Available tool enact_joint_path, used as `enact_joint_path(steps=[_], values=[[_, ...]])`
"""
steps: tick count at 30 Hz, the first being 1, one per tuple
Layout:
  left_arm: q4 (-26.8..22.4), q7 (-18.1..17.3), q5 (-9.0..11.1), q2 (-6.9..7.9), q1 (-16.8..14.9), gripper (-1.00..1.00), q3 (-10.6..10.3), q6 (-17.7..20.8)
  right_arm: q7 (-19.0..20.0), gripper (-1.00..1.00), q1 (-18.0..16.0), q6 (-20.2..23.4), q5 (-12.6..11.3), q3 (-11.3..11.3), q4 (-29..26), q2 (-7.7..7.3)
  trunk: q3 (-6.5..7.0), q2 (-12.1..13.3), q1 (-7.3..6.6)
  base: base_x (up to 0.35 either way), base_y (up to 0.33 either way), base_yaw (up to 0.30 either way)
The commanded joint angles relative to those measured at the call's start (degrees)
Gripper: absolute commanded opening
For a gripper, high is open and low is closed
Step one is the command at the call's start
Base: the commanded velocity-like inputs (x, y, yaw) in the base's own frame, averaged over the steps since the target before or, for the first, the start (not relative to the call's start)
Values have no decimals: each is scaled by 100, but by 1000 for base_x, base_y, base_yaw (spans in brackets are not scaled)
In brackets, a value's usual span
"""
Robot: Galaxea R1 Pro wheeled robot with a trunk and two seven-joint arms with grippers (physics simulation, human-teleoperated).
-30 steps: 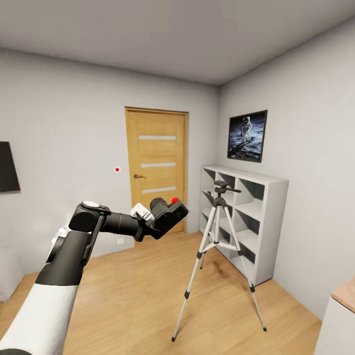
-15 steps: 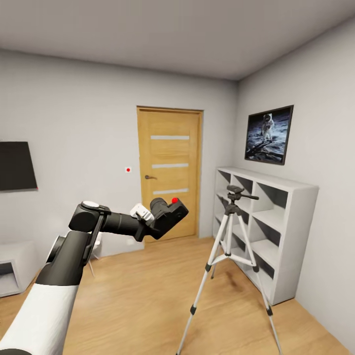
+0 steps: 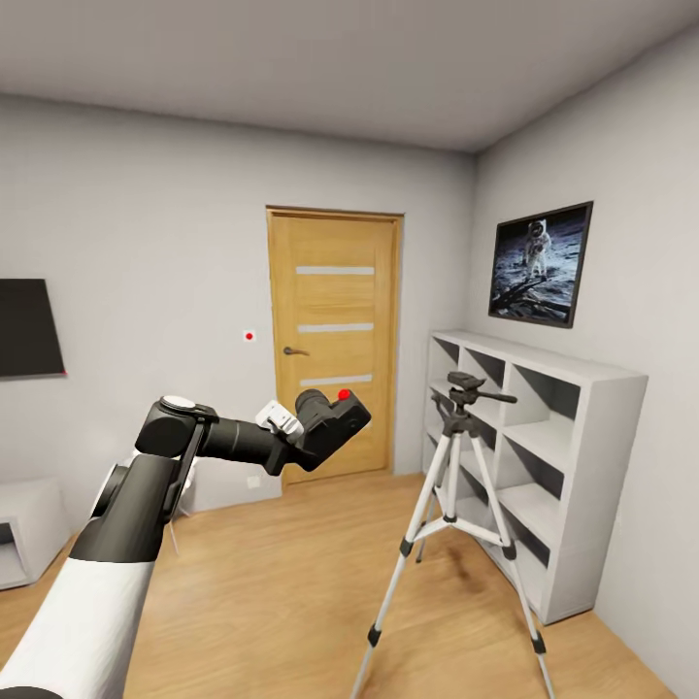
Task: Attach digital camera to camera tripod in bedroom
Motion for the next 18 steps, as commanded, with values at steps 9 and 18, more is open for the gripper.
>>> enact_joint_path(steps=[9, 18], values=[[-4, -71, -59, 2, -3, -100, -9, 59, -6, 100, -5, -15, -32, 17, 16, 3, -3, -5, 3, 174, -127, 1], [-4, -71, -60, 2, -2, -100, -9, 59, -6, 100, -5, -15, -32, 17, 16, 4, -3, -5, 3, 197, -208, 0]])
